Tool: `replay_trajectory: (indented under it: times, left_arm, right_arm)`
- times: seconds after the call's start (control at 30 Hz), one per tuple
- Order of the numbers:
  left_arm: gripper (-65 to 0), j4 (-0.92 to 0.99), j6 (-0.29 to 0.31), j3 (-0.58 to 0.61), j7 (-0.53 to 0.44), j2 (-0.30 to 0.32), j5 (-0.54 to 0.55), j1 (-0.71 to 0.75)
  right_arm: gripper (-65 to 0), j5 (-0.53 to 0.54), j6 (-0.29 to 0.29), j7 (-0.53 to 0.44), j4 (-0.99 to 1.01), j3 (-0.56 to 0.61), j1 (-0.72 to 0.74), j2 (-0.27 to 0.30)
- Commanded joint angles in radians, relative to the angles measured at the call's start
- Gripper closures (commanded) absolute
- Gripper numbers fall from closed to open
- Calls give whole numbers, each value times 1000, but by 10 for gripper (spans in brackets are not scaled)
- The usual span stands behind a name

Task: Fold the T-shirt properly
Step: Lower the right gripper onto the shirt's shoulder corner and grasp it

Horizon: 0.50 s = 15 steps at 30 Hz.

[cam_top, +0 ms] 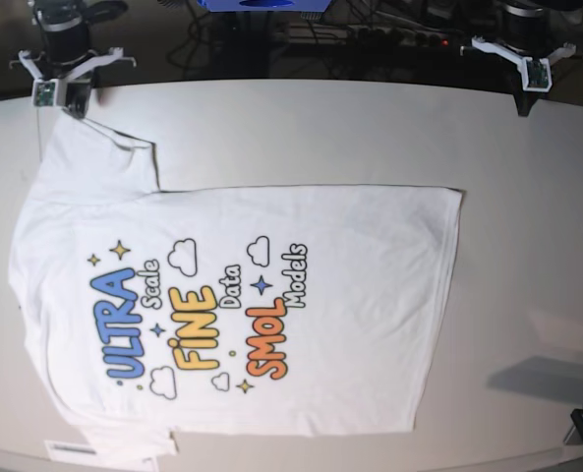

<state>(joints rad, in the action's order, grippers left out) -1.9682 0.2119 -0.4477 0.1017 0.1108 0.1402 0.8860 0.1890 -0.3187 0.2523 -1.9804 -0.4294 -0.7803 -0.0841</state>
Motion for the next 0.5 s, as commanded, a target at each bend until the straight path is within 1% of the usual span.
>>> replay_trajectory:
  times: [0.0, 0.1, 0.2, 0.27, 0.3, 0.4, 0.43, 0.47]
  left_arm:
    - [0, -21, 28, -16, -7, 5, 9, -12]
    - [0, -20, 114, -46, 39, 0, 9, -74]
    - [0, -20, 168, -49, 40, -15, 9, -112]
    - [0, -20, 185, -49, 42, -21, 9, -135]
    - [0, -18, 186, -49, 42, -26, 9, -140]
    - [0, -18, 186, -49, 42, -33, 9, -147]
    - [0, -18, 186, -49, 42, -33, 9, -147]
    - [0, -18, 186, -49, 42, -33, 9, -153]
  right_arm:
    - [-1, 43, -15, 8, -24, -38, 9, 8]
    - [-1, 183, -83, 121, -29, -151, 65, 14]
    - [-3, 272, -159, 209, -29, -260, 101, 14]
    - [-3, 332, -233, 256, -27, -319, 124, 14]
    - [-3, 373, -267, 295, -27, -352, 132, 14]
    - [-6, 510, -328, 442, -24, -446, 158, 14]
    - [-22, 553, -345, 503, -23, -483, 169, 14]
    - [-51, 590, -363, 557, -23, -517, 186, 16]
